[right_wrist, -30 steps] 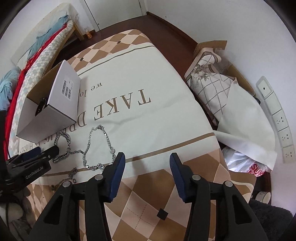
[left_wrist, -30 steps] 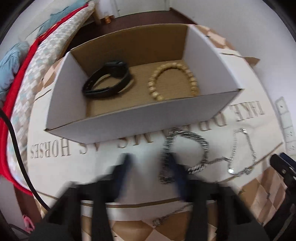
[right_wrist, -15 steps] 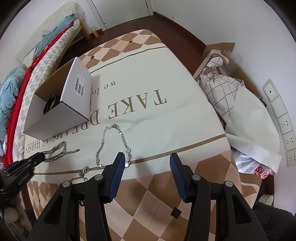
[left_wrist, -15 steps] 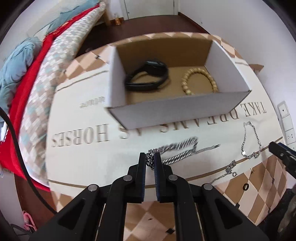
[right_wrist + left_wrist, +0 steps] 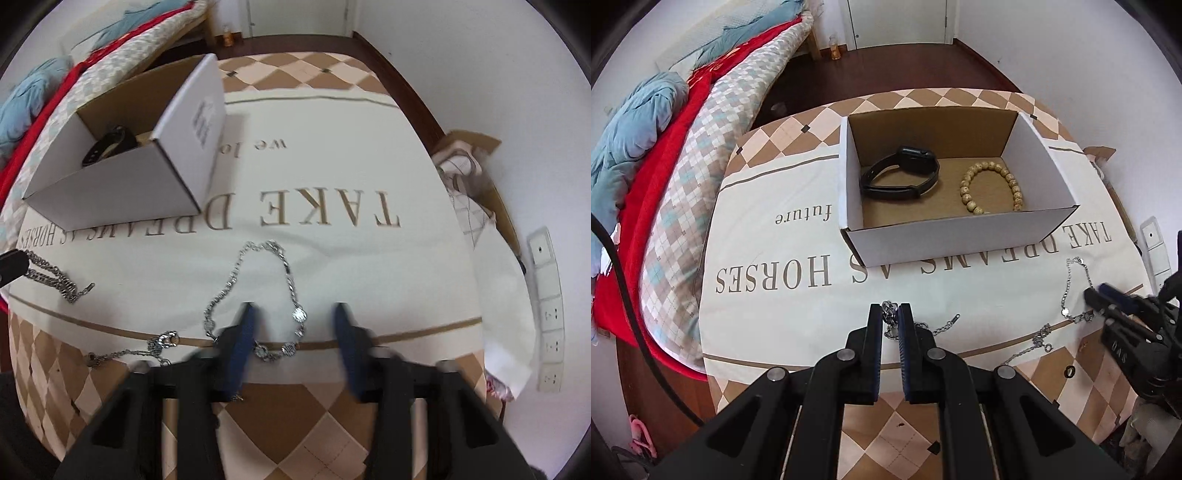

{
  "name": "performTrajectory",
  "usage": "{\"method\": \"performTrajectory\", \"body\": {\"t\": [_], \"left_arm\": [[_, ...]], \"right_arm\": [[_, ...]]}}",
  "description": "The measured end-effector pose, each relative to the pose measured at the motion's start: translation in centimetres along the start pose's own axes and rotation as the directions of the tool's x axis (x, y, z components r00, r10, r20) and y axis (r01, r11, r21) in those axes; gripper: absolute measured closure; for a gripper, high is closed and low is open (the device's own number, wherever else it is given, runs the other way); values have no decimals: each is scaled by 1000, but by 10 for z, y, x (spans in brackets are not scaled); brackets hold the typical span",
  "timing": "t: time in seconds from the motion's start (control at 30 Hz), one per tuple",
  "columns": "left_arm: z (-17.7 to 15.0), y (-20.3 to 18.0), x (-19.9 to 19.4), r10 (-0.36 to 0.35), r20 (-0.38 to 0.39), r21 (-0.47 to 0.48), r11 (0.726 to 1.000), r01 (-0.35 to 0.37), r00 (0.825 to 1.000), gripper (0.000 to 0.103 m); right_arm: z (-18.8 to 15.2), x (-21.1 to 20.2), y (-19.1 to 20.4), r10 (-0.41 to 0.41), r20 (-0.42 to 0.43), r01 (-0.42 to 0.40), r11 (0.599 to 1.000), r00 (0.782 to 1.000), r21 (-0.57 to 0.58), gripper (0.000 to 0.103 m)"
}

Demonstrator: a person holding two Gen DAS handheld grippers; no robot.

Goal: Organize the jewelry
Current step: 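Grasp the thin silver chain with the right tool while the left tool holds the thick chain, then lower both chains into the cardboard box and open both tools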

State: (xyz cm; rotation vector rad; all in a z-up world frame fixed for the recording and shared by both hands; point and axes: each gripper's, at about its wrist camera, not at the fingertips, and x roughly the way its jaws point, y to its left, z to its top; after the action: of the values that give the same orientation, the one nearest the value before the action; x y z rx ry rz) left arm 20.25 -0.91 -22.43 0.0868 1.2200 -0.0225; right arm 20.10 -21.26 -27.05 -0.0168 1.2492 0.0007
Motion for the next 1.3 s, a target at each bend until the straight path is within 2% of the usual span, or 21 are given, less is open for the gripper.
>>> {"method": "performTrajectory", "body": {"t": [0.07, 0.1, 0.17, 0.33, 0.53, 0.73, 0.87, 1.07, 1.3], "left_arm": [[0, -1, -3, -2, 7, 1, 1000, 2, 1000, 97], [0, -1, -5, -3, 10, 2, 1000, 3, 1000, 97], [0, -1, -11, -10, 20, 0, 1000, 10, 1000, 97], [5, 5, -32, -41, 51, -10, 999, 41, 998, 97], [17, 11, -64, -75, 104, -9, 997, 76, 992, 97], [36, 16, -98, -139, 161, -8, 990, 142, 977, 97], [60, 22, -113, -177, 192, -4, 983, 181, 965, 97], [102, 33, -120, -163, 229, 12, 986, 165, 960, 97], [133, 37, -97, -180, 179, 26, 984, 178, 967, 97]], "right_arm": [[0, 0, -8, 66, -6, -66, 997, 998, 38, 98], [0, -1, -13, 127, -8, -126, 989, 992, 76, 98], [-2, -5, -21, 196, 7, -195, 972, 981, 132, 98], [-2, -36, -32, 275, 90, -287, 938, 957, 192, 98], [13, -85, -28, 324, 181, -352, 924, 929, 148, 98], [37, -136, -17, 392, 250, -421, 904, 885, 76, 98], [57, -160, -5, 430, 280, -453, 891, 858, 21, 98], [90, -167, 17, 446, 272, -453, 891, 852, -41, 98], [130, -139, 38, 434, 216, -433, 900, 875, -53, 98]]}}
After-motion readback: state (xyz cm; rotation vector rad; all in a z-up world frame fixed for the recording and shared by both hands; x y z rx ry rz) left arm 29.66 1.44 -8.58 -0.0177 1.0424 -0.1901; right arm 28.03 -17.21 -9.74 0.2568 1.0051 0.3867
